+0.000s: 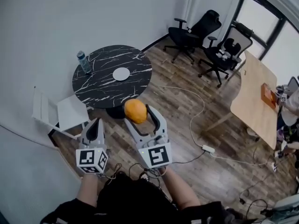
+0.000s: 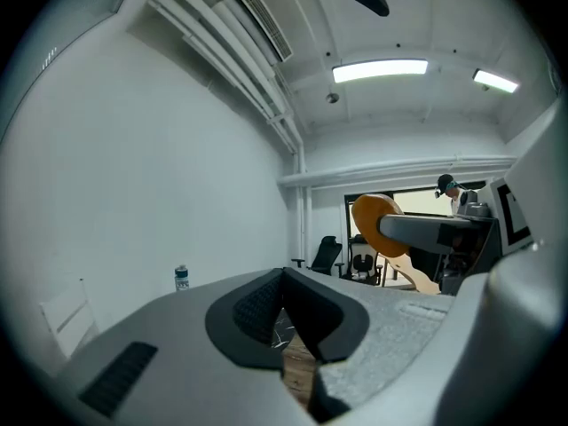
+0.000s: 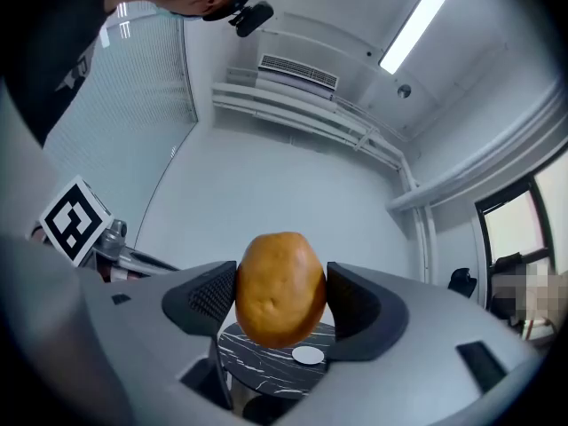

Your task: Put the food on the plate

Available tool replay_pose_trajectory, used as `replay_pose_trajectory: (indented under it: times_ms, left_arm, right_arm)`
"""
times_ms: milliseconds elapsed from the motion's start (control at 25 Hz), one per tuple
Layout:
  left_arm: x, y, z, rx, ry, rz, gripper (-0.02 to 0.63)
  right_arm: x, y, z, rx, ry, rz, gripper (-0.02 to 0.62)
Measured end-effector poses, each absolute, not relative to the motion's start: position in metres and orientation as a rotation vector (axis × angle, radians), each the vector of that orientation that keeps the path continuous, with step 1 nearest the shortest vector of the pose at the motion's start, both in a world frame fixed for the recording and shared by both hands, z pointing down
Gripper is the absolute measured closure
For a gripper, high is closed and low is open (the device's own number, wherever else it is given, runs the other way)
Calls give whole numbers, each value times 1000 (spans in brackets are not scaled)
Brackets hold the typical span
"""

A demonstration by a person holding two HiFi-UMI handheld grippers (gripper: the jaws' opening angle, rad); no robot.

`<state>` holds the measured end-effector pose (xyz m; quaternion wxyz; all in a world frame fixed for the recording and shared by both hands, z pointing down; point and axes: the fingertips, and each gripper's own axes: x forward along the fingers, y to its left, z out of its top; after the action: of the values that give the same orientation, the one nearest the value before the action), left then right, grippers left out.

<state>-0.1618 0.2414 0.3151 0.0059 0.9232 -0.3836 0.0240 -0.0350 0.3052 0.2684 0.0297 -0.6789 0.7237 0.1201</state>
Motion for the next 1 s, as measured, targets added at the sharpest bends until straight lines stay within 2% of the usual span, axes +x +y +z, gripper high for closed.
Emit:
replay_pose_trajectory:
  times_ms: [400,1000]
  left_arm:
    - [-144,202,331,2870,-1232,104,606]
    - [-92,61,342,2931,-1006,181,606]
  right_arm:
    - [-14,274,294,-2098,2283,323,285]
    - [24,140,307,-2260,2283,257,285]
